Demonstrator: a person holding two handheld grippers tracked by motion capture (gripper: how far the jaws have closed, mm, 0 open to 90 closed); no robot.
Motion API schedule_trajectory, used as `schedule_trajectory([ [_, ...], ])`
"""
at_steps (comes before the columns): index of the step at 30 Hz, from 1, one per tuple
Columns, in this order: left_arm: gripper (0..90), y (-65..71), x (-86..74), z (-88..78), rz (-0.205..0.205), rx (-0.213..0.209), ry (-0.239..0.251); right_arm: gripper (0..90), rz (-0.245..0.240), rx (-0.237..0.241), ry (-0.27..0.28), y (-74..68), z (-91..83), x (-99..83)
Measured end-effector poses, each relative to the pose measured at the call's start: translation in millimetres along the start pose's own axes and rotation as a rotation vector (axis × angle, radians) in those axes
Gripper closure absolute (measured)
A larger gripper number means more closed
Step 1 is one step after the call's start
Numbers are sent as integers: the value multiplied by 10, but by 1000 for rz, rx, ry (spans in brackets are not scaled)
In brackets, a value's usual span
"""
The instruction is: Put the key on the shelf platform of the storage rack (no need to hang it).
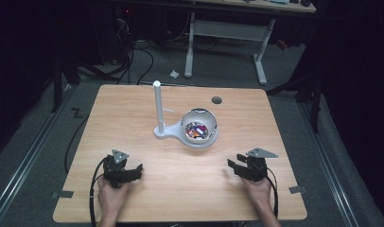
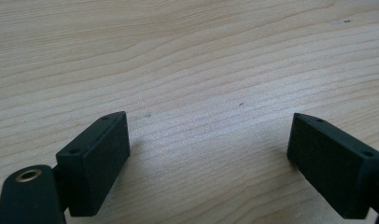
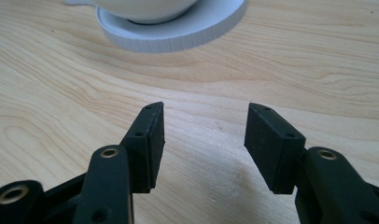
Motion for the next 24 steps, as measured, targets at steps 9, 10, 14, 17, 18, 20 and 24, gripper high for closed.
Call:
schedule_trajectory([
  [9, 133, 0, 0, 0, 0, 0, 1, 459, -24, -43, -38, 29, 67, -44],
  [10, 133, 0, 0, 0, -1, 0, 0, 455, -21, -45, -41, 33, 71, -47],
  [14, 133, 0, 0, 0, 1, -1, 0, 450, -24, -57, -49, 42, 85, -57],
  [17, 133, -1, 0, 0, 1, -1, 0, 447, -31, -64, -57, 41, 103, -62],
  [18, 133, 0, 0, 0, 0, 0, 0, 446, -32, -67, -60, 40, 107, -64],
  [20, 133, 0, 0, 0, 0, 0, 1, 443, -37, -68, -62, 36, 113, -63],
  [24, 133, 0, 0, 0, -1, 0, 1, 433, -42, -73, -64, 31, 120, -60],
])
Point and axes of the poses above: each handheld gripper's, and its own axes: z roughly forward along the jaws, x roughly out of its top, y roughly to its right, the point moved 1 cm from there along z, roughly forward along the jaws, and after that the axes turned 2 degrees about -y, right-handed, at the moved point
